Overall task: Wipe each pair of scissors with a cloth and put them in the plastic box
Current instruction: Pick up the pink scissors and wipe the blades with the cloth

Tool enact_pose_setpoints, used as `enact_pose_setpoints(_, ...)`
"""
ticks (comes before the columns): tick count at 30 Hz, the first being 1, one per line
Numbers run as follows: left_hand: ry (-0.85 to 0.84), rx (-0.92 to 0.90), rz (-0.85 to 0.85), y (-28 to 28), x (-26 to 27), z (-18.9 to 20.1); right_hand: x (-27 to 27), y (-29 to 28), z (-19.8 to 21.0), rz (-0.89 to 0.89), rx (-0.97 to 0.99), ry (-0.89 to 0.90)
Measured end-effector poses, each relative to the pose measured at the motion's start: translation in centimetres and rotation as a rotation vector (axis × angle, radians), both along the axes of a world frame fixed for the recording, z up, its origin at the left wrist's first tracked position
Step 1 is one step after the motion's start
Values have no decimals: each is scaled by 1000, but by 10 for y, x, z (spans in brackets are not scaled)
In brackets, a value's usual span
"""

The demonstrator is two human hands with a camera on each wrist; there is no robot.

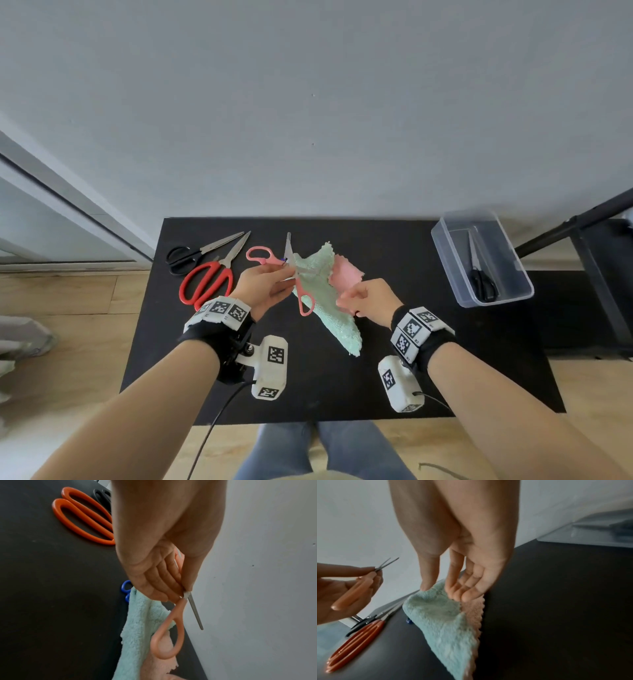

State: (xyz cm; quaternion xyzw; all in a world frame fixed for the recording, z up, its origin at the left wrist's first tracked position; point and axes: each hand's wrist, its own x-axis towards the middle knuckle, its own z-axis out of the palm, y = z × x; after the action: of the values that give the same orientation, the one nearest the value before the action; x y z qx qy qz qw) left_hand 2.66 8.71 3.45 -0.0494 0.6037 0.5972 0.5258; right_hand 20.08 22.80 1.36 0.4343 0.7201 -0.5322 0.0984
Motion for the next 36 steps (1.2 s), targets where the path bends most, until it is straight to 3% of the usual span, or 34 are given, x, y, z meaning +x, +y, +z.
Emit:
enact_pose_setpoints(6, 2, -52, -58, -4, 5, -14, 8, -7, -21, 72, 63, -425)
enact_pose_setpoints(11, 9, -49, -65, -4, 2, -13, 4, -10, -10, 176, -99, -530)
enact_pose_setpoints(14, 23, -41, -77, -3, 1, -8, -1, -11, 2, 129, -179, -450)
enact_pose_setpoints(21, 165, -33, -181, 7, -7, 15, -26, 5, 47, -183, -202, -99)
enact_pose_setpoints(28, 323, 1, -272, 20, -15, 46, -56, 17, 82, -183, -161, 216)
enact_pose_setpoints(30, 354, 14, -274, 21, -16, 55, -66, 17, 90, -161, -111, 223)
enact_pose_setpoints(34, 382, 27, -287, 23, -18, 69, -75, 23, 101, -57, 222, -19)
enact_pose_setpoints(36, 392, 31, -291, 24, -20, 75, -75, 25, 103, -58, 258, -41)
